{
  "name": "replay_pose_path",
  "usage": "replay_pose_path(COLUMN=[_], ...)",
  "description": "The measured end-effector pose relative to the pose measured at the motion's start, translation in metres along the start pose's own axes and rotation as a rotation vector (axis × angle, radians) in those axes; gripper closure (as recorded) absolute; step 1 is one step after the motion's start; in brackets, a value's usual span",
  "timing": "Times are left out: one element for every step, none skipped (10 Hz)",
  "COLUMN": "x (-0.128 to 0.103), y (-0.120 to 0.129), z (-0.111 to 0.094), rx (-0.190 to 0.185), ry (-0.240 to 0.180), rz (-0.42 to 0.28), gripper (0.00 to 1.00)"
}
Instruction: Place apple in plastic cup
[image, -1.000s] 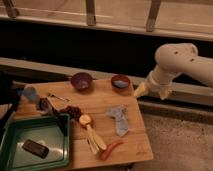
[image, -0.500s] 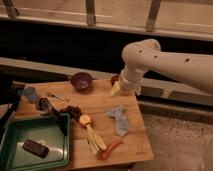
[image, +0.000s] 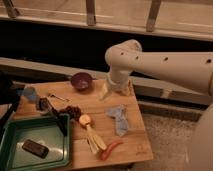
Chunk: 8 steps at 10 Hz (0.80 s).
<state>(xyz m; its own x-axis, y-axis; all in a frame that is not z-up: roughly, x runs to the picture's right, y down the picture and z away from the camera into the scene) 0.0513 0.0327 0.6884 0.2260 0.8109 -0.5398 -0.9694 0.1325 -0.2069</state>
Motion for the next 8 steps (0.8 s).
replay_pose_path(x=[0.0,0.0,0.001,0.003,0.004,0.006,0.005,0.004], y=[0.001,0.0,0.0,0.01,0.019,0.063,0.081,0.093], z=[0.0,0.0,0.002,0.008,0.013,0.036,0.051,0.067], rx=[-0.001,-0.004,-0.016,-0.045,-0.063,-0.11,-0.117,-0.114], ry=[0.0,0.0,0.005,0.015,0.02,0.051,0.075,0.098], rz=[-0.001,0.004,-0.002,-0.026,-0.044,-0.116,-0.154,-0.188], gripper=[0.2,0.2,0.2,0.2,0.2,0.2,0.2,0.2])
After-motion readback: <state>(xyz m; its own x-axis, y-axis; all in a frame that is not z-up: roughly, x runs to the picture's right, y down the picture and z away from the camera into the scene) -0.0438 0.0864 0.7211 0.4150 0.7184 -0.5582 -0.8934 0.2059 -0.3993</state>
